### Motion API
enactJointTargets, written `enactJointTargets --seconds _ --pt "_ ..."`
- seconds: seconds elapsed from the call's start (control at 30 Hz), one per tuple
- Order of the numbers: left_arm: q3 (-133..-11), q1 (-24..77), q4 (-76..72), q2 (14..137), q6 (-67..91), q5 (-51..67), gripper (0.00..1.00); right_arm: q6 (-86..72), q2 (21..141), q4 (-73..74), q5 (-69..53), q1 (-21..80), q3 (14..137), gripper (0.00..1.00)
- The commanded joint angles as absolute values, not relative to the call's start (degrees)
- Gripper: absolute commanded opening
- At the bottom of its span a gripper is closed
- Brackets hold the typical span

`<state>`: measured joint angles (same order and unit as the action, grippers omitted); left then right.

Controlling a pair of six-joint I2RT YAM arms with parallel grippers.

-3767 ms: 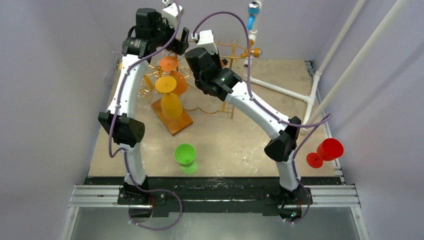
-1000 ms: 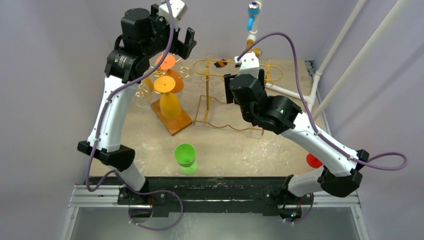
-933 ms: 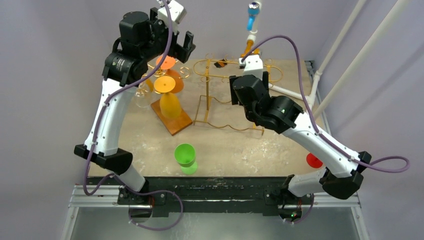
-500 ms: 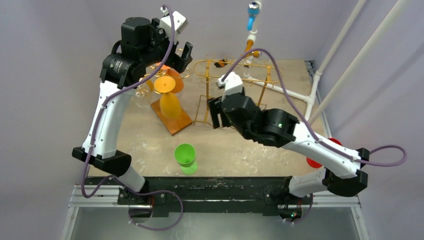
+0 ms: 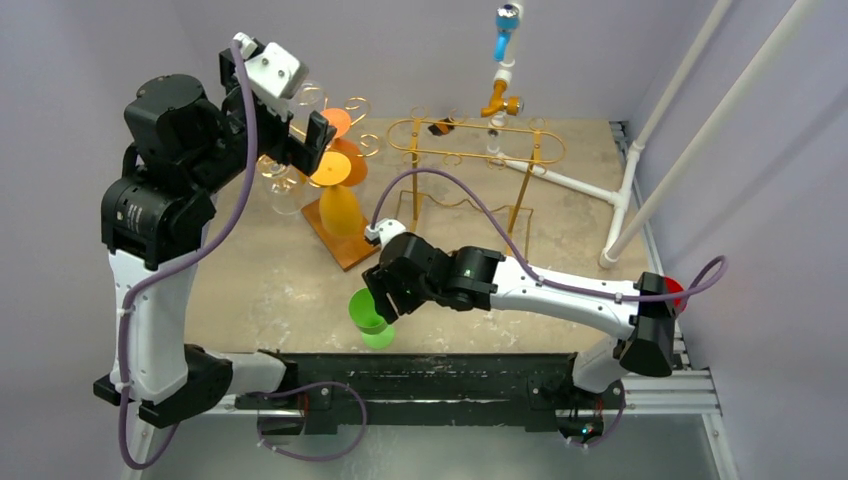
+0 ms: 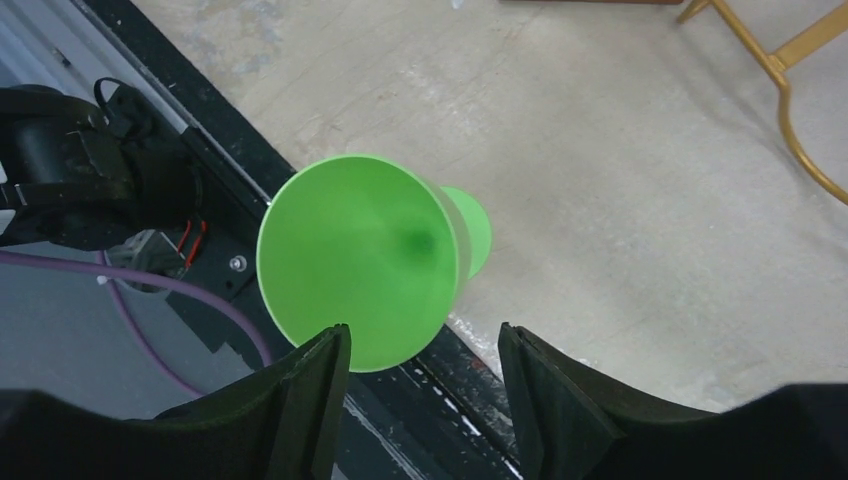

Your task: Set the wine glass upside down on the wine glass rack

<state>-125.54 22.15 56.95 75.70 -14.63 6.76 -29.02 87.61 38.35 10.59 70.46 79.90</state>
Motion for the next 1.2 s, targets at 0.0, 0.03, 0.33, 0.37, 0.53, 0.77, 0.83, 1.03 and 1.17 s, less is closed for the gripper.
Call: enactJointTargets --seconds 0.0,0.03,0.33,0.37,0.53,0.77,0.83,1.03,1.17 --pt "-123.2 21.8 59.29 75.17 -15.88 5.11 1.0 -30.44 89.34 33.64 6.67 70.66 79.17 0.61" --pt "-123.0 21.8 59.31 74.89 -15.86 5.1 1.0 -30.49 90.21 33.96 6.63 70.65 79.26 0.58" --pt "-120.26 21.8 59.4 72.34 -15.38 7.25 1.0 -30.32 93.22 34.86 7.22 70.64 77.94 0.11" --pt "-119.85 21.8 59.27 72.03 -15.45 7.46 1.0 -30.33 92.01 35.36 8.0 70.66 78.08 0.03" --pt "-119.79 21.8 59.69 72.26 -15.41 9.82 1.0 -27.57 79.67 37.45 15.01 70.57 80.33 0.0" --pt "-118.47 21.8 59.44 72.78 -13.54 16.51 1.0 -18.73 64.44 37.72 27.25 70.57 88.28 0.0" --pt "-118.08 21.8 59.33 72.77 -13.01 19.55 1.0 -16.35 61.86 36.47 30.84 70.58 89.35 0.0" --pt "-117.37 21.8 61.86 73.49 -13.64 33.49 1.0 -10.6 58.42 28.36 34.99 70.58 90.26 0.0" --pt "-117.05 21.8 65.57 74.59 -16.14 43.62 1.0 -8.33 59.37 25.06 36.0 70.58 91.68 0.0"
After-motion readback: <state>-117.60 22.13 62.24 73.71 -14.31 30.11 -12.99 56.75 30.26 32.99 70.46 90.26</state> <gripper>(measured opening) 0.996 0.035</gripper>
